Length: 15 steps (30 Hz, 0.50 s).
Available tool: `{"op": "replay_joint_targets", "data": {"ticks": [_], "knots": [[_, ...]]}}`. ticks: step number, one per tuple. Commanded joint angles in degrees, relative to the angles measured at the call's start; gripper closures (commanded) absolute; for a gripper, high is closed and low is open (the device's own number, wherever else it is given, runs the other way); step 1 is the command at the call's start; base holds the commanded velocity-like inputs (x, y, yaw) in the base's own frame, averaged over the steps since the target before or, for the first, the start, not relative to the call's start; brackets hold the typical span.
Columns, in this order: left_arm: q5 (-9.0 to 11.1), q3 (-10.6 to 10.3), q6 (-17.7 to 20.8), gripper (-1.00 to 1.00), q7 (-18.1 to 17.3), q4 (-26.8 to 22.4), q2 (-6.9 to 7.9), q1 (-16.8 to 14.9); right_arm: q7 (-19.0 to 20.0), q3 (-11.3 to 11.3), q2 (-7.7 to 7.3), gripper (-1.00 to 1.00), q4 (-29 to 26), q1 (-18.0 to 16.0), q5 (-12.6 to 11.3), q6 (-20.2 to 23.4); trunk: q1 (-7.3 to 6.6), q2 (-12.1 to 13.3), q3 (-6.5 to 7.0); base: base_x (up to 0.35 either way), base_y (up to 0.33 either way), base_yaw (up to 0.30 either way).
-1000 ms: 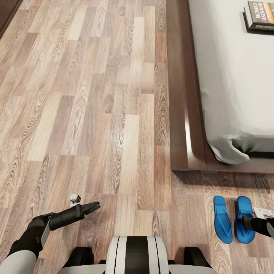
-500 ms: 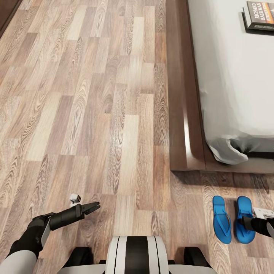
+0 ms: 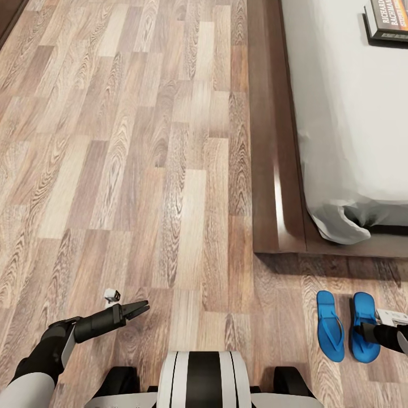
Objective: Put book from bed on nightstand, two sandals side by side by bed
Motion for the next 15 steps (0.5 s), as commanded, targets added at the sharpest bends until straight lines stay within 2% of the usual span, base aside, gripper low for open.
{"op": "replay_joint_targets", "data": {"ticks": [1, 15], "knots": [[-0.41, 0.16, 0.6, -1.0, -0.4, -0.02, -0.03, -0.03, 0.19, -0.15, -0.01, 1.0, -0.07, -0.03, 0.07, 0.3, -0.01, -0.01, -0.03, 0.0, 0.0, 0.0], [-0.42, 0.16, 0.6, -1.0, -0.4, -0.02, -0.02, -0.03, 0.05, -0.16, 0.03, 1.0, -0.14, 0.03, 0.07, 0.21, -0.01, -0.01, -0.03, 0.0, 0.0, 0.0]]}}
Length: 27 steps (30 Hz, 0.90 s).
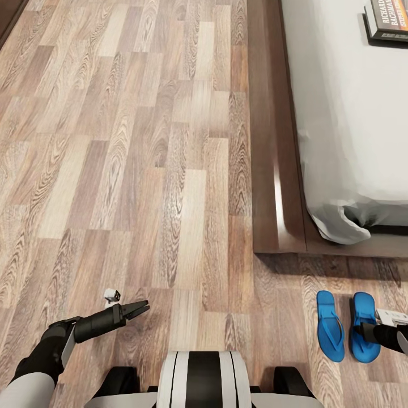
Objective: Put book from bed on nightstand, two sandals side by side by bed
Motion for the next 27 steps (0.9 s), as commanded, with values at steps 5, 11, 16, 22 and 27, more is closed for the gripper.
{"op": "replay_joint_targets", "data": {"ticks": [5, 11, 16, 22, 27], "knots": [[-0.41, 0.16, 0.6, -1.0, -0.4, -0.02, -0.04, -0.03, 0.26, -0.15, 0.01, 1.0, -0.05, 0.01, 0.07, 0.19, -0.01, -0.01, -0.03, 0.0, 0.0, 0.0], [-0.41, 0.16, 0.6, -1.0, -0.4, -0.02, -0.03, -0.03, 0.29, -0.14, 0.03, 1.0, 0.06, 0.01, 0.05, -4.44, -0.01, -0.01, -0.03, 0.0, 0.0, 0.0], [-0.41, 0.16, 0.6, -1.0, -0.4, -0.02, -0.03, -0.03, 0.27, -0.14, 0.03, 1.0, 0.12, 0.01, 0.03, -5.2, -0.01, -0.01, -0.03, 0.0, 0.0, 0.0], [-0.41, 0.16, 0.6, -1.0, -0.4, -0.02, -0.04, -0.03, 0.26, -0.14, 0.01, 1.0, 0.12, 0.01, 0.03, -5.22, -0.01, -0.01, -0.03, 0.0, 0.0, 0.0], [-0.41, 0.16, 0.6, -1.0, -0.4, -0.02, -0.04, -0.03, 0.26, -0.14, 0.01, 1.0, 0.12, 0.01, 0.05, -5.19, 0.07, -0.05, -0.69, 0.0, 0.0, 0.0]]}}
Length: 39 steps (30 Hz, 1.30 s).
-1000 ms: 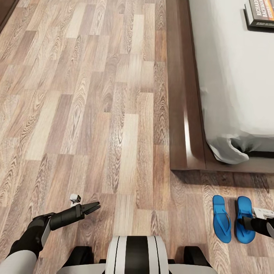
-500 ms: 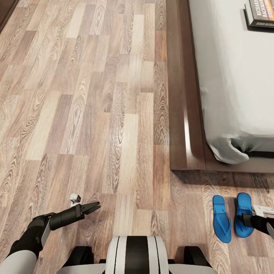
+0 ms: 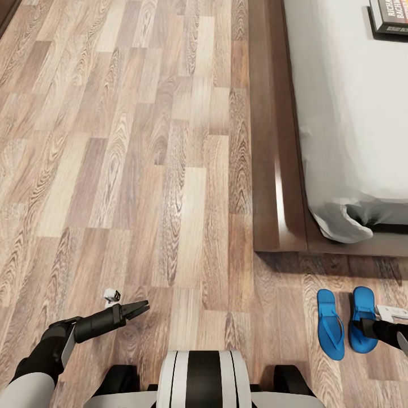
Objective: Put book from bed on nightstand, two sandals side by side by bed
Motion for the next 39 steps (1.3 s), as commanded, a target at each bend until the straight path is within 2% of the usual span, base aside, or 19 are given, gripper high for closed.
{"op": "replay_joint_targets", "data": {"ticks": [1, 8, 11, 19, 25, 39], "knots": [[-0.42, 0.16, 0.6, -1.0, -0.4, -0.02, -0.03, -0.03, 0.16, -0.15, 0.0, 1.0, -0.06, -0.01, -0.09, 0.32, -0.01, -0.01, -0.03, 0.0, 0.0, 0.0], [-0.42, 0.16, 0.6, -1.0, -0.4, -0.02, -0.03, -0.03, 0.16, -0.1, 0.02, 1.0, -0.06, -0.01, -0.07, 0.31, -0.01, -0.01, -0.03, 0.0, 0.0, 0.0], [-0.42, 0.16, 0.6, -1.0, -0.4, -0.02, -0.03, -0.03, 0.16, -0.07, 0.03, 1.0, -0.06, -0.01, -0.06, 0.33, 0.07, -0.05, -0.69, 0.0, 0.0, 0.0], [-0.42, 0.16, 0.6, -1.0, -0.4, -0.02, -0.01, -0.03, 0.16, -0.06, 0.03, 1.0, -0.06, -0.01, -0.06, 0.32, 0.07, -0.05, -0.69, 0.0, 0.0, 0.0], [-0.42, 0.16, 0.6, -1.0, -0.4, -0.02, -0.02, -0.03, 0.12, -0.06, 0.03, 1.0, -0.06, -0.01, -0.06, 0.31, 0.22, -0.13, -2.02, 0.0, 0.0, 0.0], [-0.42, 0.16, 0.6, -1.0, -0.4, -0.02, 0.02, -0.03, 0.09, -0.06, 0.03, 1.0, -0.06, -0.01, -0.06, 0.32, 0.3, -0.17, -2.26, 0.0, 0.0, 0.0]]}}
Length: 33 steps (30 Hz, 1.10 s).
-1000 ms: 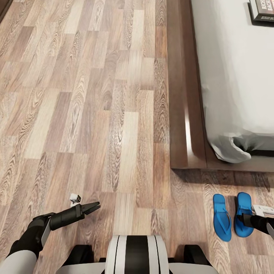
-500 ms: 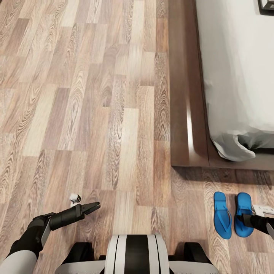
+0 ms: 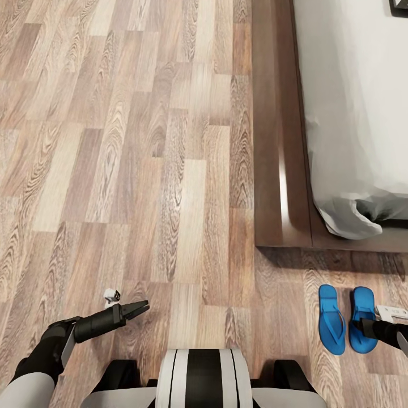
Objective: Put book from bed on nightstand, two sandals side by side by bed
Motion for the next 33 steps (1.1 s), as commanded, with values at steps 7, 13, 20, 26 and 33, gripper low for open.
{"op": "replay_joint_targets", "data": {"ticks": [7, 13, 20, 26, 33], "knots": [[-0.42, 0.16, 0.6, -1.0, -0.4, -0.02, -0.05, -0.03, 0.14, -0.15, 0.01, 1.0, -0.06, -0.01, -0.08, 0.33, -0.01, -0.01, -0.03, 0.0, 0.0, 0.0], [-0.42, 0.16, 0.6, -1.0, -0.4, -0.02, -0.07, -0.03, 0.13, -0.15, 0.01, 1.0, -0.06, -0.01, -0.08, 0.31, 0.07, -0.05, -0.03, 0.0, 0.0, 0.0], [-0.42, 0.16, 0.6, -1.0, -0.4, -0.02, -0.05, -0.03, 0.13, -0.15, 0.01, 1.0, -0.06, -0.01, -0.08, 0.33, 0.07, -0.05, -0.03, 0.0, 0.0, 0.0], [-0.42, 0.16, 0.6, -1.0, -0.4, -0.02, -0.03, -0.03, 0.13, -0.15, 0.01, 1.0, -0.06, -0.01, -0.08, 0.35, 0.07, -0.05, -0.03, 0.0, 0.0, 0.0], [-0.42, 0.16, 0.6, -1.0, -0.4, -0.02, -0.01, -0.02, 0.13, -0.15, 0.01, 1.0, -0.06, -0.01, -0.08, 0.35, 0.07, -0.05, -0.03, 0.0, 0.0, 0.0]]}}
